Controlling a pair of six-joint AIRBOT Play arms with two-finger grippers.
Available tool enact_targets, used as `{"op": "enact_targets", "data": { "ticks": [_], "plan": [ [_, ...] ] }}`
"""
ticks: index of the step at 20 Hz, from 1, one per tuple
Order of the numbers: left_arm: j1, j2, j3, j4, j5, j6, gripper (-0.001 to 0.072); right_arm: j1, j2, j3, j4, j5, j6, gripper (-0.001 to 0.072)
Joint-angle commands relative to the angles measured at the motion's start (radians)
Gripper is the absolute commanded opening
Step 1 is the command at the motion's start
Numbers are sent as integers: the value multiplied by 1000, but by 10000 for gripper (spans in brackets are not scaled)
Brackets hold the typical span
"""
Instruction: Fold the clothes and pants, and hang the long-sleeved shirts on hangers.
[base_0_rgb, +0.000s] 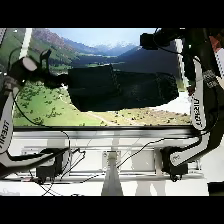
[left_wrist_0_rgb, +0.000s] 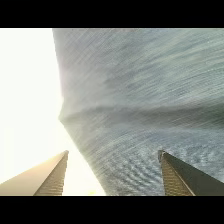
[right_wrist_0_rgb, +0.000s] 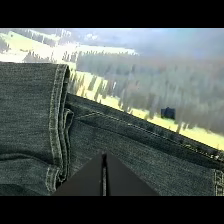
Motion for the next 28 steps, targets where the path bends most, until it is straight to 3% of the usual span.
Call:
{"op": "enact_targets", "data": {
  "ticks": [1, 3, 6, 7, 9, 10, 11, 13, 17, 19, 24, 28],
  "plan": [
    [95, 2, -208, -271, 157, 76, 641, 0, 1, 0, 0, 2, -5, 34],
    [85, 0, -291, -383, 277, 76, 698, 0, 1, 0, 1, -16, -5, 34],
    [32, -4, -331, -442, 367, 76, 686, 0, 1, 0, 3, -51, -5, 34],
    [11, -12, -331, -442, 395, 76, 593, 0, 1, 0, 5, -57, -5, 34],
    [-34, -27, -330, -442, 461, 76, 270, 0, 1, 0, 6, -57, -5, 34],
    [-48, -27, -326, -442, 478, 83, 70, 0, 1, 0, 6, -49, -5, 34],
    [-52, -25, -310, -441, 467, 140, 23, 0, 0, 0, 6, -39, -6, 34],
    [-46, -8, -238, -403, 381, 266, 22, 0, -6, -4, 16, -9, -32, 34],
    [-42, 84, 6, -34, 96, 278, 22, 21, -11, -147, 122, -37, -82, 34],
    [-42, 147, 104, 42, -15, 277, 22, 70, -11, -275, 197, -130, -82, 34],
    [-40, 291, 142, 30, -30, 277, 23, 337, -53, -501, 490, -549, -79, 33],
    [-40, 298, 141, 22, -26, 277, 23, 606, -107, -501, 569, -675, -52, 33]
  ]
}}
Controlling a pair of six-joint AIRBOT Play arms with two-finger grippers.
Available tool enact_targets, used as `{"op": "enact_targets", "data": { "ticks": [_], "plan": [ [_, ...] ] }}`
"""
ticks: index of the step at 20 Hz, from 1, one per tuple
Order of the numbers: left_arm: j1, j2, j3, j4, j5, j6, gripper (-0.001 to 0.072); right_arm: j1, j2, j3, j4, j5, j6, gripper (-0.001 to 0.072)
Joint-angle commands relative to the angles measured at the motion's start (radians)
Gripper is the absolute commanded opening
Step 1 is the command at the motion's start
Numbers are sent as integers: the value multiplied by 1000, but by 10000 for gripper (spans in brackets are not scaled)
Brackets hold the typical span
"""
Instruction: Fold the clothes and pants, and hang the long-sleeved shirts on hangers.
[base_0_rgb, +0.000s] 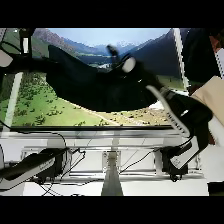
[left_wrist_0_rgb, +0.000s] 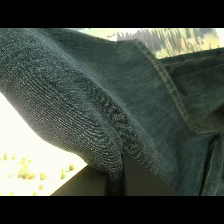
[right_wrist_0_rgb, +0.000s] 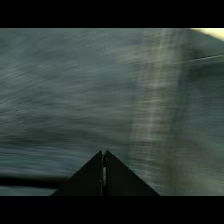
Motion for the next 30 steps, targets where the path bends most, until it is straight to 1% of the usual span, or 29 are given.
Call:
{"op": "enact_targets", "data": {
  "ticks": [1, 4, 7, 10, 13, 15, 18, 20, 21, 22, 23, 24, 25, 26, 28, 30],
  "plan": [
    [1, 17, 10, 6, 0, 2, 23, 218, -29, -28, 90, -130, 26, 34],
    [1, 8, 10, -51, 73, -57, 23, 282, -5, -27, 65, -46, 26, 33],
    [-18, -16, 10, -187, 137, -57, 23, 220, 61, -27, -46, 39, 26, 33],
    [-94, -68, 10, -271, 141, -57, 23, 70, 156, -27, -240, 134, 29, 34],
    [-249, -142, 10, -308, 144, -57, 23, -136, 251, -27, -421, 278, 29, 34],
    [-377, -196, 10, -399, 189, -57, 23, -291, 306, -27, -496, 340, 29, 34],
    [-591, -266, 10, -596, 406, -53, 23, -521, 367, -27, -527, 388, 28, 34],
    [-724, -294, 10, -661, 580, -53, 23, -655, 385, -27, -533, 418, 27, 34],
    [-792, -307, 10, -663, 667, -53, 26, -718, 388, -27, -534, 436, 27, 34],
    [-840, -317, 10, -649, 731, -53, 120, -772, 386, -27, -534, 456, 27, 34],
    [-876, -327, 10, -626, 782, -53, 423, -822, 385, -31, -534, 473, 25, 34],
    [-901, -332, 10, -609, 821, -53, 694, -861, 385, -41, -534, 474, 19, 35],
    [-909, -333, 10, -591, 837, -53, 706, -896, 385, -60, -533, 472, -12, 35],
    [-908, -332, 10, -563, 837, -53, 706, -922, 385, -87, -527, 473, -64, 35],
    [-879, -328, 10, -478, 824, -53, 705, -960, 385, -181, -485, 473, -153, 35],
    [-834, -317, 10, -362, 784, -53, 704, -977, 385, -317, -346, 471, -263, 49]
  ]
}}
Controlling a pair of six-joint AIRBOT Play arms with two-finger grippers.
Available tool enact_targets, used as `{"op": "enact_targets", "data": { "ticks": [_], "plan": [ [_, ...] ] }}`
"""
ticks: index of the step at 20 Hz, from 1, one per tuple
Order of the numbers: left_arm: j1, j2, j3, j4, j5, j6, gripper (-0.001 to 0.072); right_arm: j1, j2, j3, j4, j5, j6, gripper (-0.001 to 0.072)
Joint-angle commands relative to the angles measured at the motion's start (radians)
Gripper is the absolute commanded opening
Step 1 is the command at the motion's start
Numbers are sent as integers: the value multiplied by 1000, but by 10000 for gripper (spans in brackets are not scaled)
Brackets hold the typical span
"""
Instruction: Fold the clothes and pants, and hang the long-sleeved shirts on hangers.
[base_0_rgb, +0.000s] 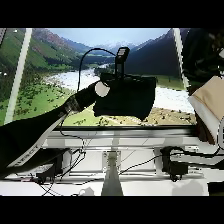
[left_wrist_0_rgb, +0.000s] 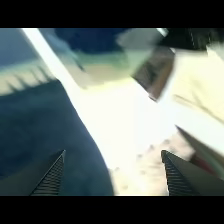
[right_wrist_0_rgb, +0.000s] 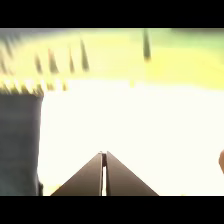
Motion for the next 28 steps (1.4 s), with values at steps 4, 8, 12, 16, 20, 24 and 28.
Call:
{"op": "enact_targets", "data": {
  "ticks": [4, 8, 12, 16, 20, 24, 28],
  "plan": [
    [138, 34, 1, 222, -95, 0, 702, -37, -23, -421, 460, -98, -188, 703],
    [211, 41, 0, 222, -174, 0, 702, 101, -115, -524, 663, -175, -215, 703],
    [222, 41, 0, 222, -197, 0, 701, 299, -176, -501, 824, -309, -217, 685],
    [227, 41, 0, 231, -201, 0, 700, 421, -180, -399, 732, -397, -222, 122],
    [302, 68, 1, 340, -275, 0, 361, 395, -133, -239, 551, -356, -176, 33],
    [468, 204, 1, 461, -498, -1, 23, 264, 53, -148, 248, -353, 49, 33],
    [641, 385, 1, 462, -517, 0, 24, 30, 286, -119, -37, -253, 211, 33]
  ]
}}
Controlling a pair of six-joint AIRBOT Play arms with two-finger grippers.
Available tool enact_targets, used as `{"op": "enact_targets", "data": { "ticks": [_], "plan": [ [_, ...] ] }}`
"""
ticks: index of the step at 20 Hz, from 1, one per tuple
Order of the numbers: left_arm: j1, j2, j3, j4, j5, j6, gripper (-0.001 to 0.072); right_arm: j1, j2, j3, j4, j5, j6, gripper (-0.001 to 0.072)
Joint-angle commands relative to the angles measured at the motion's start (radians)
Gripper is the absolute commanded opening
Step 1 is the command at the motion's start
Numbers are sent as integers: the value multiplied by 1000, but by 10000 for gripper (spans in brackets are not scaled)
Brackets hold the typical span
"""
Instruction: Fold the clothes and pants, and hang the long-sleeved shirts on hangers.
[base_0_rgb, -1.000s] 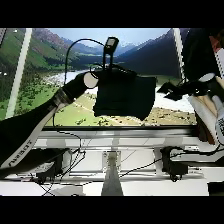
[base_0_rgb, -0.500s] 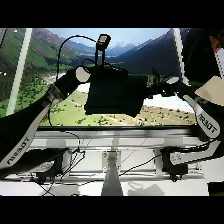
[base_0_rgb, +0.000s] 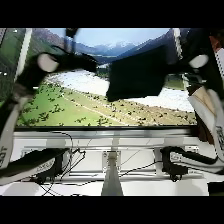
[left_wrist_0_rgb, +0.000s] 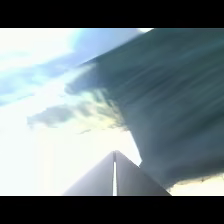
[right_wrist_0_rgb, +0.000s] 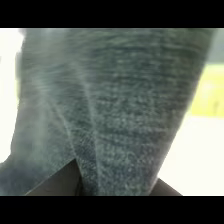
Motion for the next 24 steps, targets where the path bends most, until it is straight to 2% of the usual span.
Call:
{"op": "enact_targets", "data": {
  "ticks": [1, 4, 6, 10, 11, 13, 14, 16, 17, 18, 19, 20, 21, 24],
  "plan": [
    [144, 150, 1, 30, -54, 0, 24, -219, 204, 34, -333, 111, 201, 33],
    [204, 230, 1, 31, -54, 0, 24, -485, 360, 34, -512, 218, 238, 34],
    [212, 256, 1, 30, -54, 0, 24, -675, 429, 34, -588, 225, 234, 34],
    [211, 256, 0, 30, -54, 0, 24, -999, 453, 31, -598, 258, 231, 34],
    [211, 256, 0, 30, -54, 0, 24, -1045, 448, 22, -596, 257, 232, 86],
    [211, 256, 0, 30, -54, 0, 24, -1099, 430, -1, -584, 254, 232, 669],
    [211, 256, 0, 30, -54, 0, 24, -1102, 418, -14, -583, 256, 232, 686],
    [211, 256, 0, 30, -53, 0, 24, -1102, 400, -45, -535, 254, 231, 673],
    [211, 256, 0, 30, -53, 0, 24, -1093, 397, -64, -496, 249, 230, 581],
    [211, 256, 0, 30, -53, 0, 24, -1068, 397, -84, -465, 237, 214, 443],
    [211, 256, 0, 30, -53, 0, 24, -1023, 397, -98, -441, 222, 177, 235],
    [211, 256, 0, 30, -54, 0, 24, -964, 397, -103, -432, 214, 148, 105],
    [211, 256, 0, 30, -54, 0, 24, -892, 397, -105, -428, 197, 129, 34],
    [211, 256, 0, 30, -53, 0, 24, -602, 397, -105, -428, 138, 125, 33]
  ]
}}
